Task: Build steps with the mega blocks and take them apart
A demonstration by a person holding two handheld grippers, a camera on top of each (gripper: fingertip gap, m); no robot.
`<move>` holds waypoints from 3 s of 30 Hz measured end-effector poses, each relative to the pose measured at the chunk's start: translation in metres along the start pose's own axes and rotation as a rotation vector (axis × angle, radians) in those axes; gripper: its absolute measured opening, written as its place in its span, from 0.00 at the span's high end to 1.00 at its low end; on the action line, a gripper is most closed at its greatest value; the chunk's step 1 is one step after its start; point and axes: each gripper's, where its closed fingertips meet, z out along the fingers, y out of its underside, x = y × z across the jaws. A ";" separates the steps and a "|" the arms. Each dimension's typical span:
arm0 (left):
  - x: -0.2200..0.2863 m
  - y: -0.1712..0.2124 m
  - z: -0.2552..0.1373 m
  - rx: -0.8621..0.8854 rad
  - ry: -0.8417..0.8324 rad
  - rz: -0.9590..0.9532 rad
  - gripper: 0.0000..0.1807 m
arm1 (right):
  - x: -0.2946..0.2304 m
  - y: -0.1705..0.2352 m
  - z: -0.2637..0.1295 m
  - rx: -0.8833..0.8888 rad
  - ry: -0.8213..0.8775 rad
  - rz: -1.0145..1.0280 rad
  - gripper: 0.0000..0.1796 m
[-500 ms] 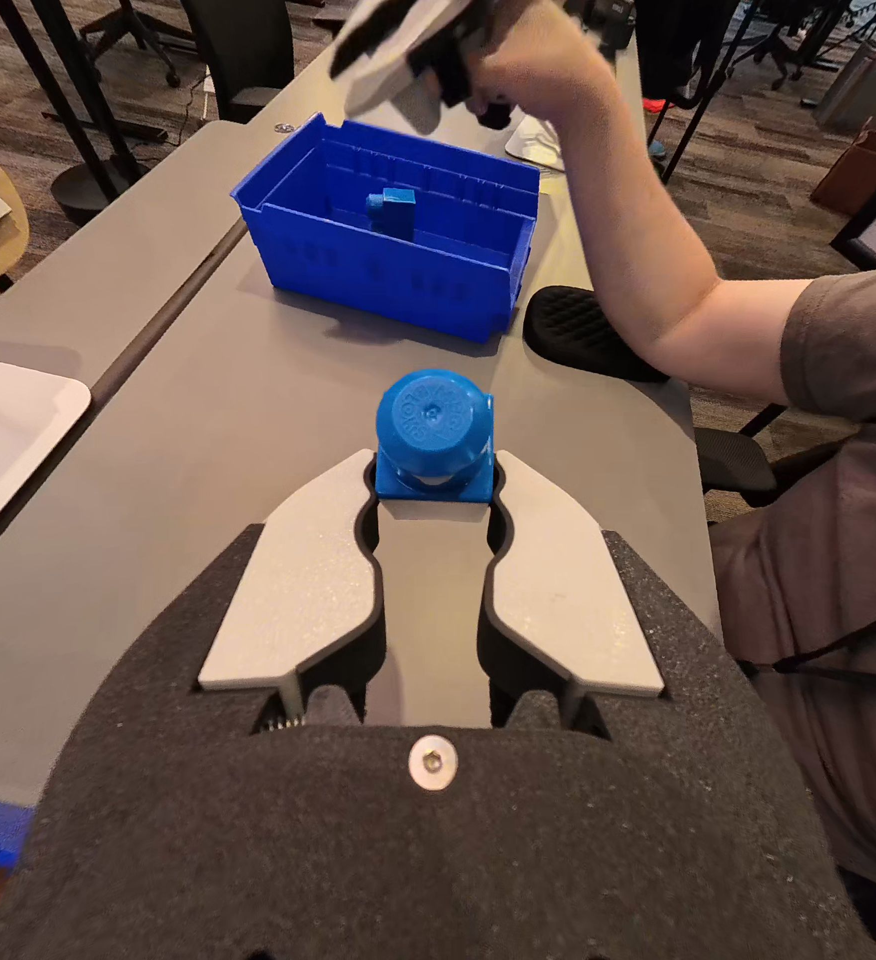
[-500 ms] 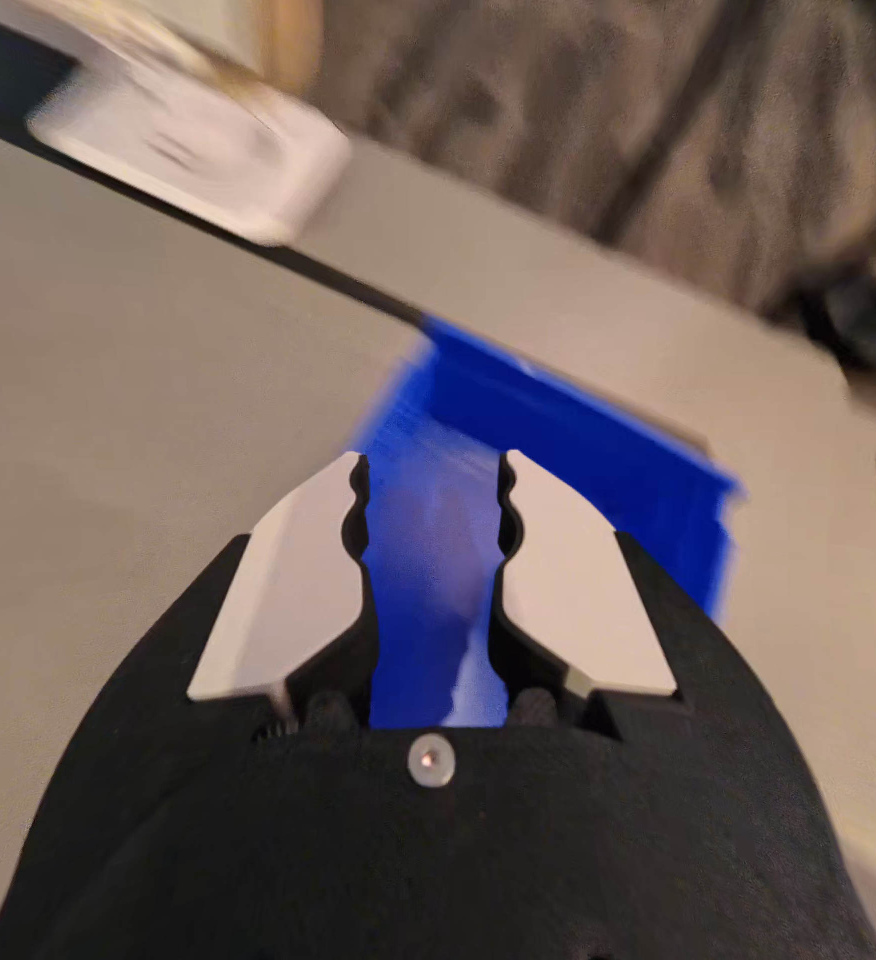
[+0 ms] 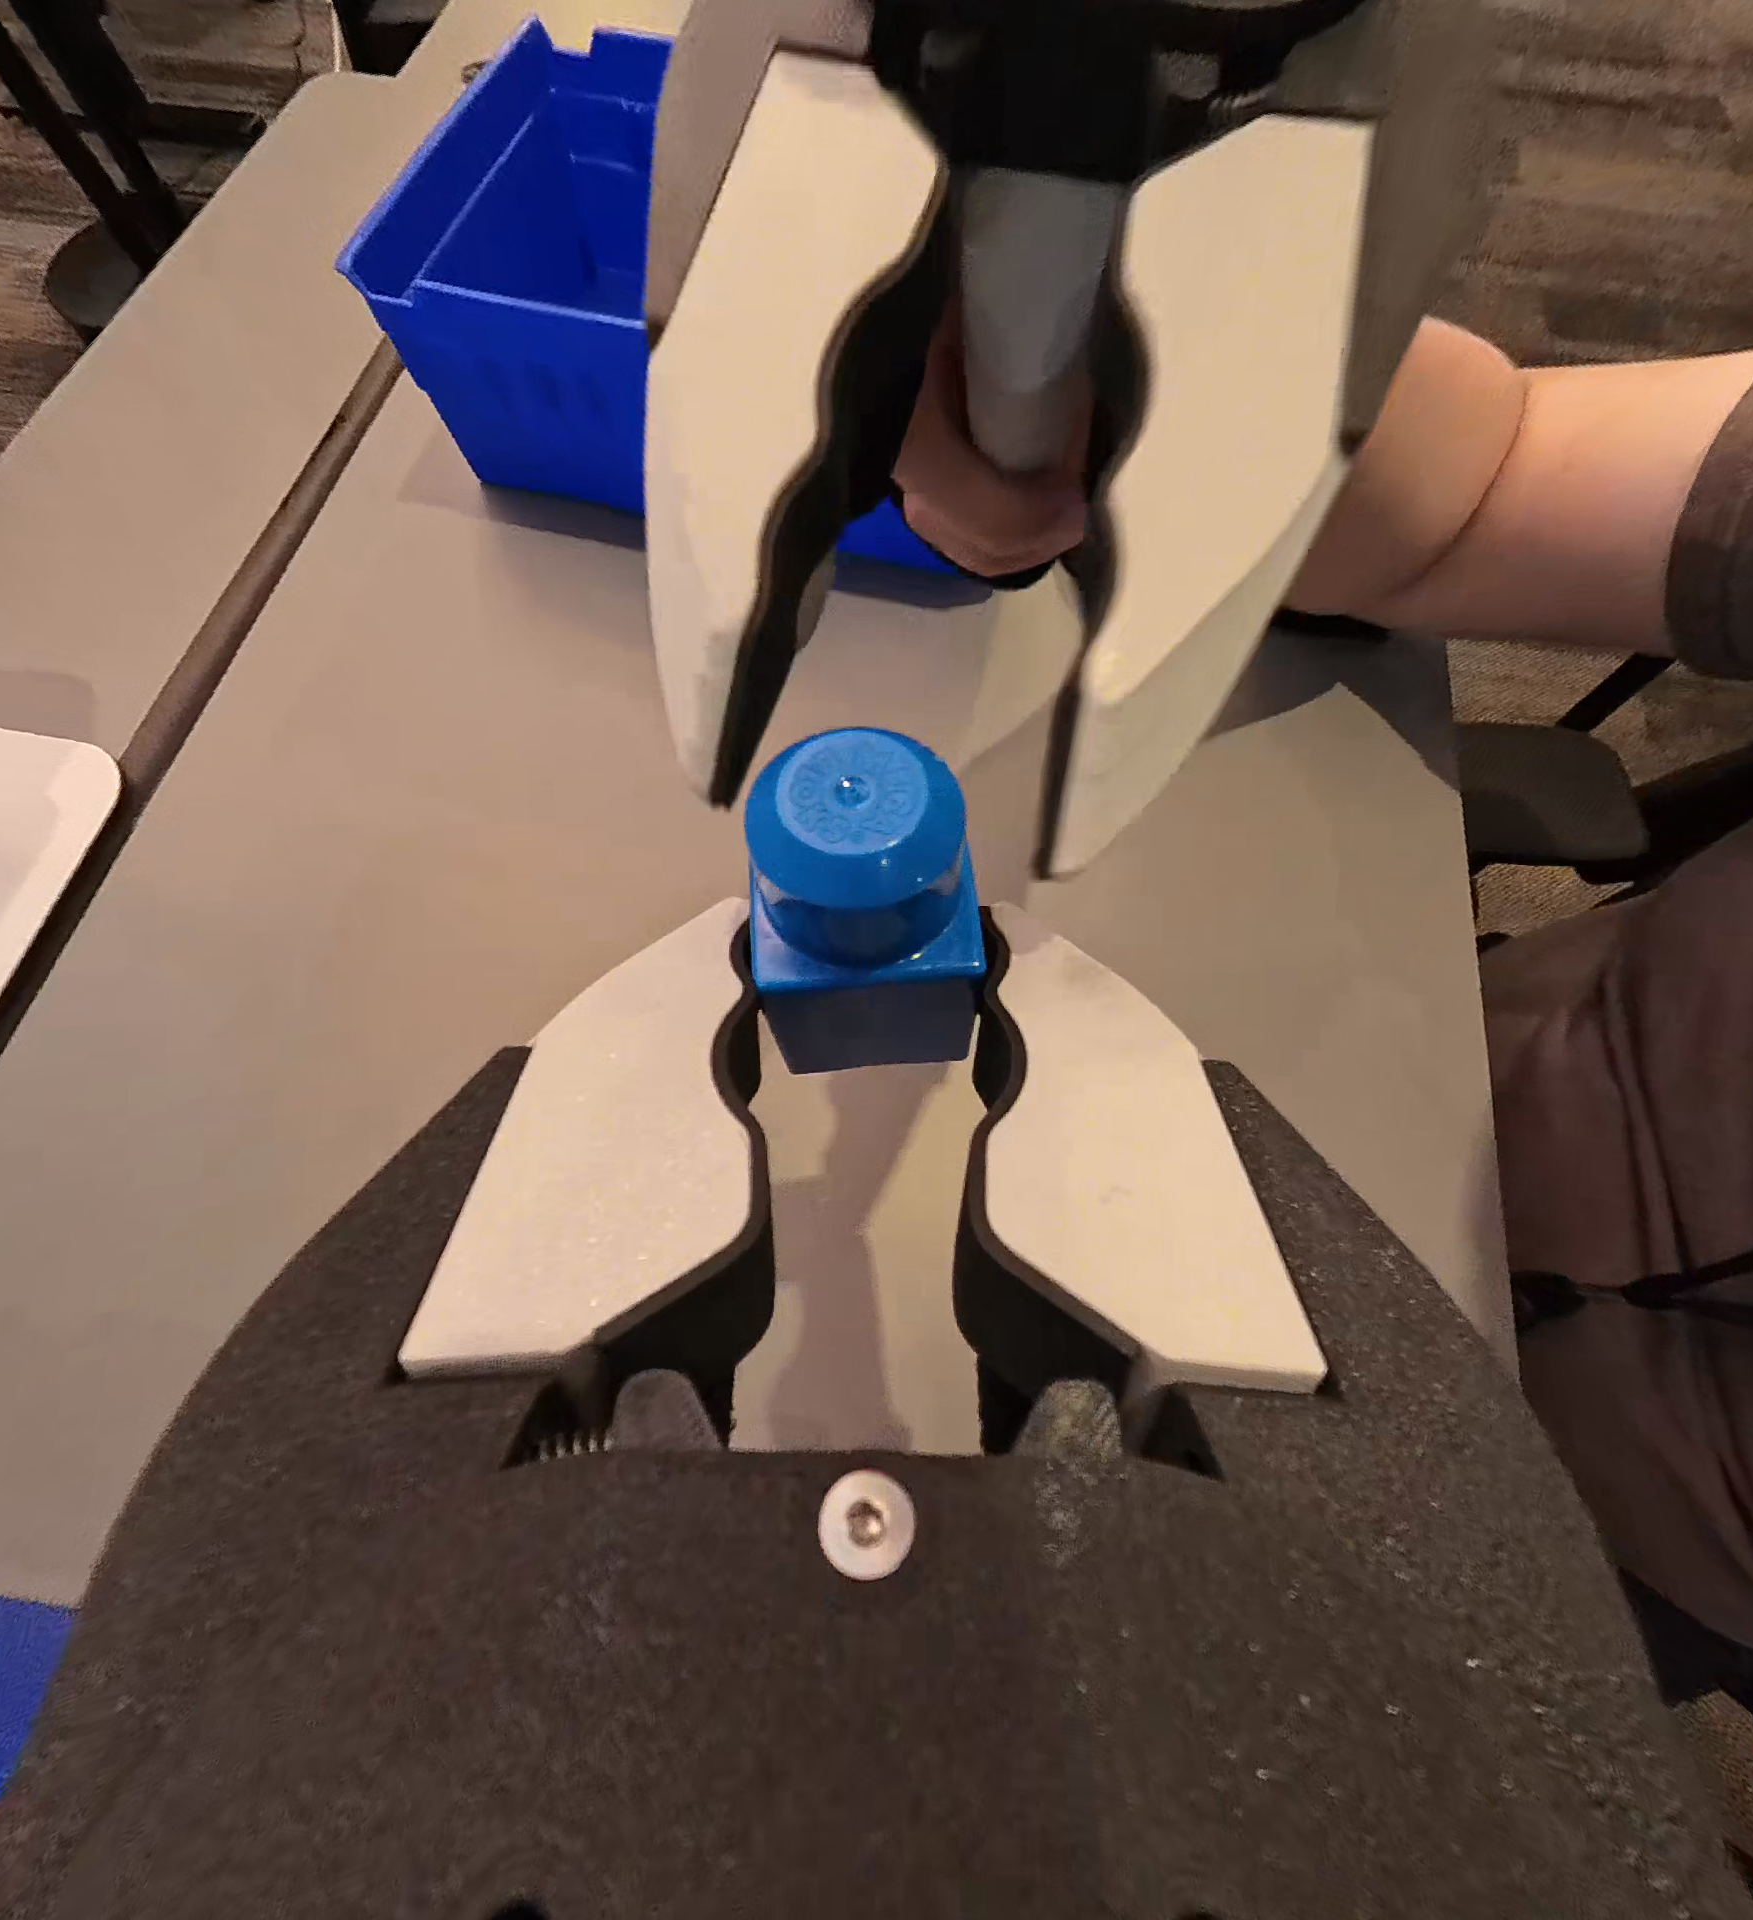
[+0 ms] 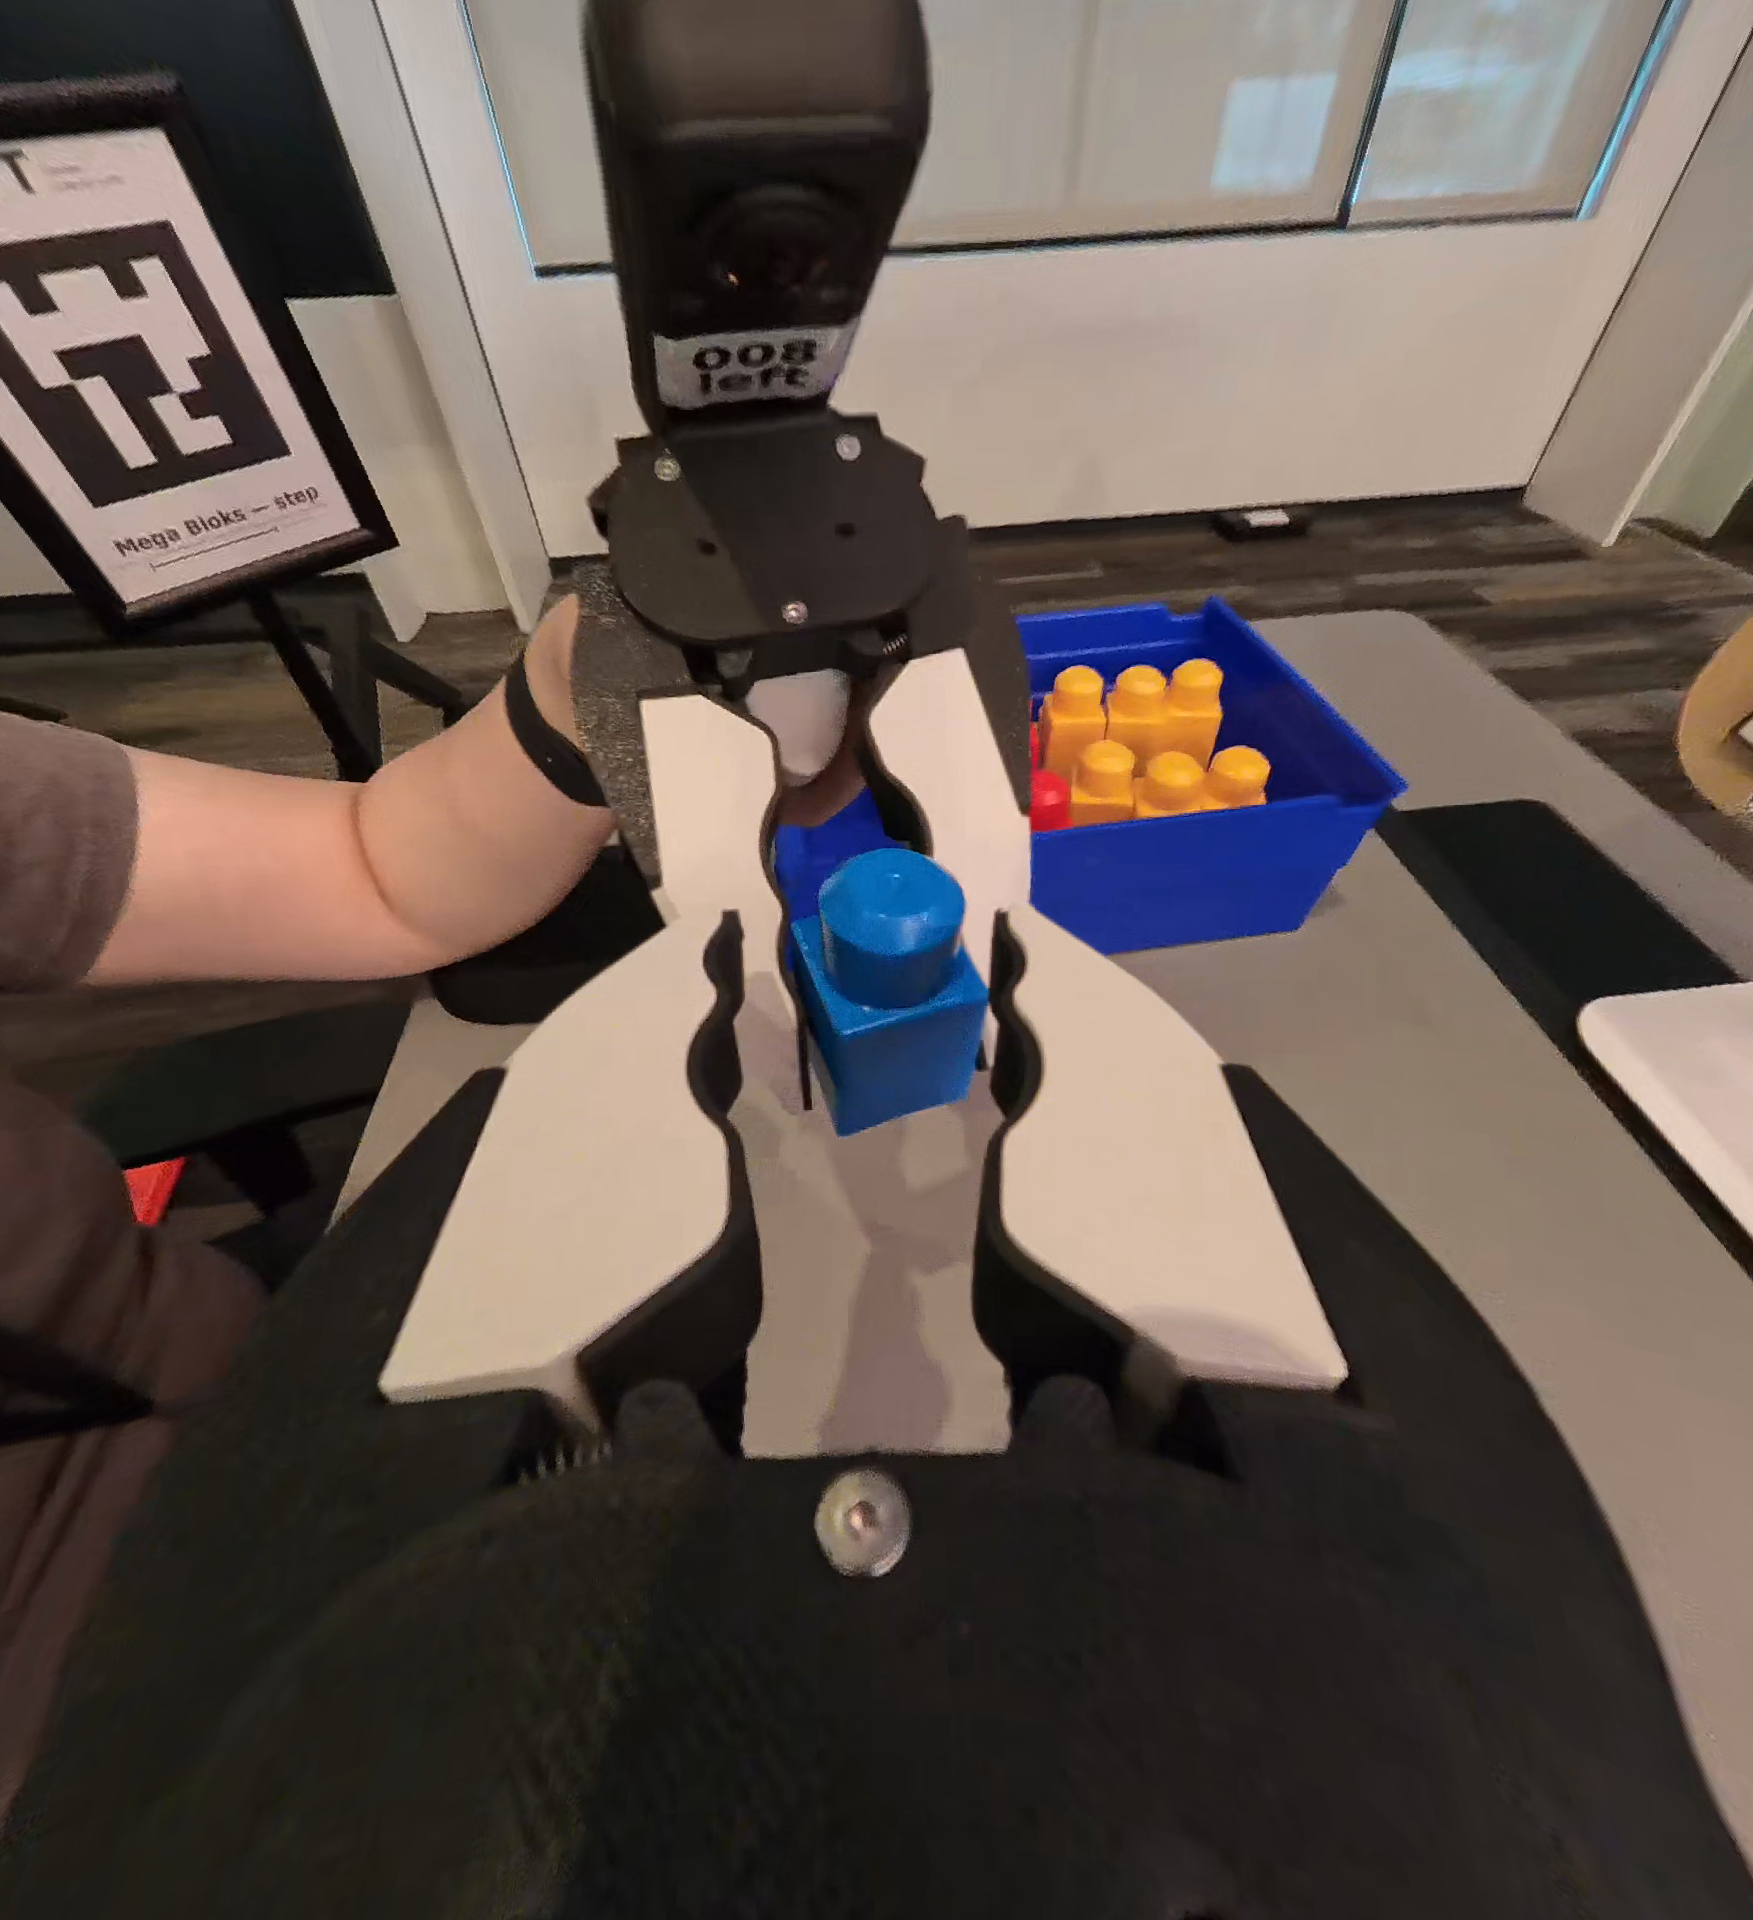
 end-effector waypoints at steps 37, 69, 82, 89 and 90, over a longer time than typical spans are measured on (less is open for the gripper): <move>-0.111 0.278 -0.181 -0.878 -0.634 -0.942 0.66 | 0.201 0.188 -0.326 -0.729 1.095 0.583 0.81; 0.003 -0.036 -0.077 0.268 0.138 -0.346 0.80 | 0.001 -0.016 0.004 0.109 0.556 -0.888 0.67; -0.005 -0.028 -0.045 0.225 -0.144 0.183 0.77 | 0.001 -0.004 -0.009 0.131 -0.034 -0.126 0.80; -0.015 -0.042 -0.058 0.317 -0.114 0.065 0.79 | 0.019 0.000 -0.034 0.113 -0.088 -0.073 0.80; -0.019 -0.047 -0.075 0.383 -0.107 0.030 0.79 | 0.030 -0.002 -0.046 0.118 -0.048 -0.074 0.80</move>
